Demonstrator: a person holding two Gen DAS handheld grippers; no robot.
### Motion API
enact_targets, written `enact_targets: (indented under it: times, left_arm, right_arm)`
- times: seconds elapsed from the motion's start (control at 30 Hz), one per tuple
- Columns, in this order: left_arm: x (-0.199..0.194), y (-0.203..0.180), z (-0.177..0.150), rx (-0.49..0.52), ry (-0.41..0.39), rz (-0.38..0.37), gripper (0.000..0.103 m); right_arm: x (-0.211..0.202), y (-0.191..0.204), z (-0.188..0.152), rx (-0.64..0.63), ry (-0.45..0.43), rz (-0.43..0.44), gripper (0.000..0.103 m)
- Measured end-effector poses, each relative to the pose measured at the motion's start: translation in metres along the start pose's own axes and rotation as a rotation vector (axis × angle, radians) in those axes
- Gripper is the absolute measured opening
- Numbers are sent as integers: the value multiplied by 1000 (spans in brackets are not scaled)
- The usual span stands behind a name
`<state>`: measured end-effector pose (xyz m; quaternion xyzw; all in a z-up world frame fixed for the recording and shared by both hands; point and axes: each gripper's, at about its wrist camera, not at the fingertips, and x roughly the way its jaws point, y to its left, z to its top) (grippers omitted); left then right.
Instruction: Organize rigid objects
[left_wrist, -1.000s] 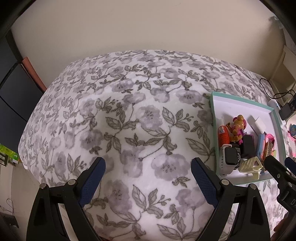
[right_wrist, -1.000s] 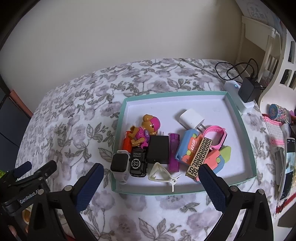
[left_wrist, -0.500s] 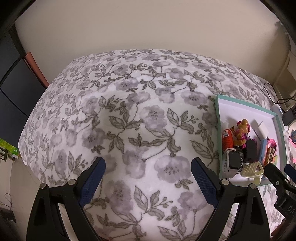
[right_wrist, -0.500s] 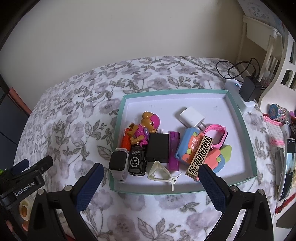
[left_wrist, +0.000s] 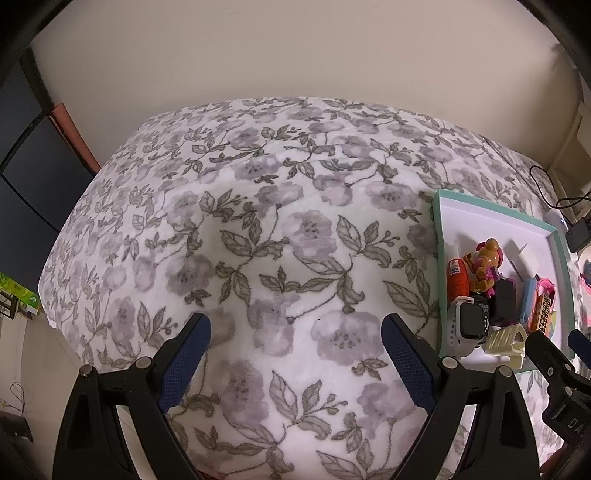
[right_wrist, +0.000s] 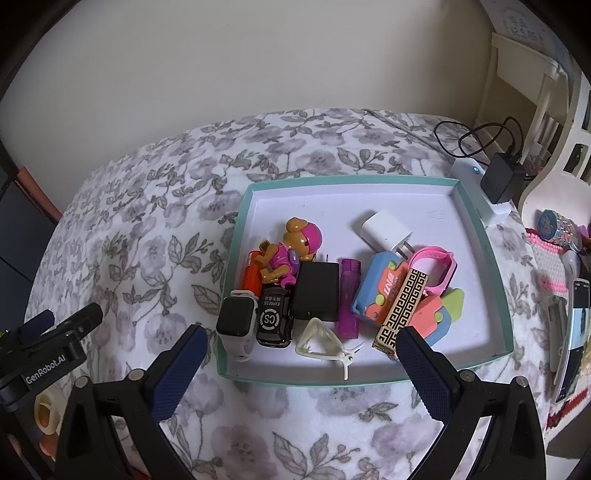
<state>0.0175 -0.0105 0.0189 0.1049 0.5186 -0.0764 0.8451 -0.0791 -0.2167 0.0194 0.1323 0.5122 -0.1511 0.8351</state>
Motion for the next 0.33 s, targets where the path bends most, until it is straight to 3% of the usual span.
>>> enact_targets:
  times: [0.2,0.33]
  left_arm:
    - [-1,-2,-1,5,0,2,94]
    - [-7,-5,-1,29,-43,6,94]
  right_arm:
    - [1,1,-1,-7,6,-1,103]
    - [1,1,-1,-5,3,1,103]
